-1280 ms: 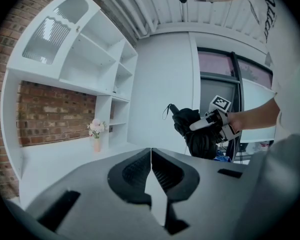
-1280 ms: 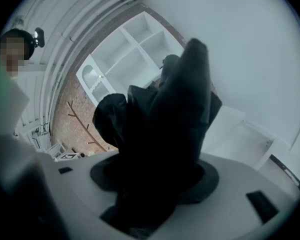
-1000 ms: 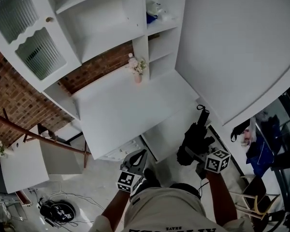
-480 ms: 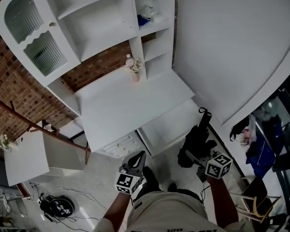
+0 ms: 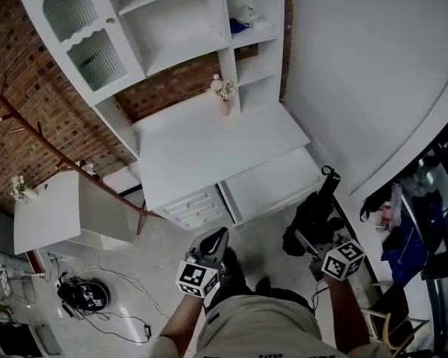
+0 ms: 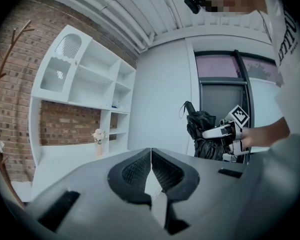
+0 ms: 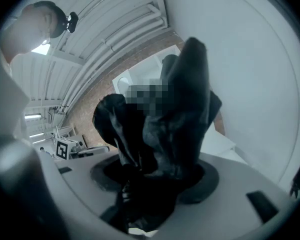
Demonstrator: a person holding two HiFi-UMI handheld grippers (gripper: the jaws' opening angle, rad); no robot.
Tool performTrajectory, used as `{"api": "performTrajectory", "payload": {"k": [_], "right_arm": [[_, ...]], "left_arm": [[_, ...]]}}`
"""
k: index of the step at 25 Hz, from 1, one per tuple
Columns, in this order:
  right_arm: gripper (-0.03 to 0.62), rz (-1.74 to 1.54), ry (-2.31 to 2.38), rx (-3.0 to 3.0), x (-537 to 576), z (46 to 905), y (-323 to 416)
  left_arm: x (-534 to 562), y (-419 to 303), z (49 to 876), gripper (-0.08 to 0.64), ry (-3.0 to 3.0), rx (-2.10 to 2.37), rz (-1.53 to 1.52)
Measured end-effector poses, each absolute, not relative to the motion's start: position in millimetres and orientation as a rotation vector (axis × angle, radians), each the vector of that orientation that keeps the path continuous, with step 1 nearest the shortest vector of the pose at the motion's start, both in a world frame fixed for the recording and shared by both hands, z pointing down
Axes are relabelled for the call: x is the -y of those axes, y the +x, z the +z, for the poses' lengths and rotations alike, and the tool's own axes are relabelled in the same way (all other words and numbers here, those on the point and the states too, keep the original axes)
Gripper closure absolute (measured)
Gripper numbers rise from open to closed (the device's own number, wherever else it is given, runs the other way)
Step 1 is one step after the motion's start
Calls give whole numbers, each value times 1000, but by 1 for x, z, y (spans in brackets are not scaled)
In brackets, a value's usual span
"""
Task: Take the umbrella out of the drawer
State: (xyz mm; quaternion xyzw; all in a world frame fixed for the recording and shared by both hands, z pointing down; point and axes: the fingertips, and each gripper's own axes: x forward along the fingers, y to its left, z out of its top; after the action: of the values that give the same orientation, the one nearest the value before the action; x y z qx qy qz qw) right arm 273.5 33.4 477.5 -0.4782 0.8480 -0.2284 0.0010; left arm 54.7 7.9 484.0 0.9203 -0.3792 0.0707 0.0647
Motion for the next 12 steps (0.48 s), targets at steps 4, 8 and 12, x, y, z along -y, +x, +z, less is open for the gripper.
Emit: {"api": "performTrajectory", "payload": {"k": [4, 8, 12], "right_arm": [[330, -651, -1490, -2694, -43, 474, 272], [328, -620, -1431, -2695, -46, 465, 259], [330, -577, -1415, -2694, -50, 457, 243]], "left_arm": [[-31, 49, 476, 535, 2757, 1192, 199], [-45, 37, 466, 535, 2730, 1238, 191], [-52, 19, 459, 535, 2747, 1274, 183]]}}
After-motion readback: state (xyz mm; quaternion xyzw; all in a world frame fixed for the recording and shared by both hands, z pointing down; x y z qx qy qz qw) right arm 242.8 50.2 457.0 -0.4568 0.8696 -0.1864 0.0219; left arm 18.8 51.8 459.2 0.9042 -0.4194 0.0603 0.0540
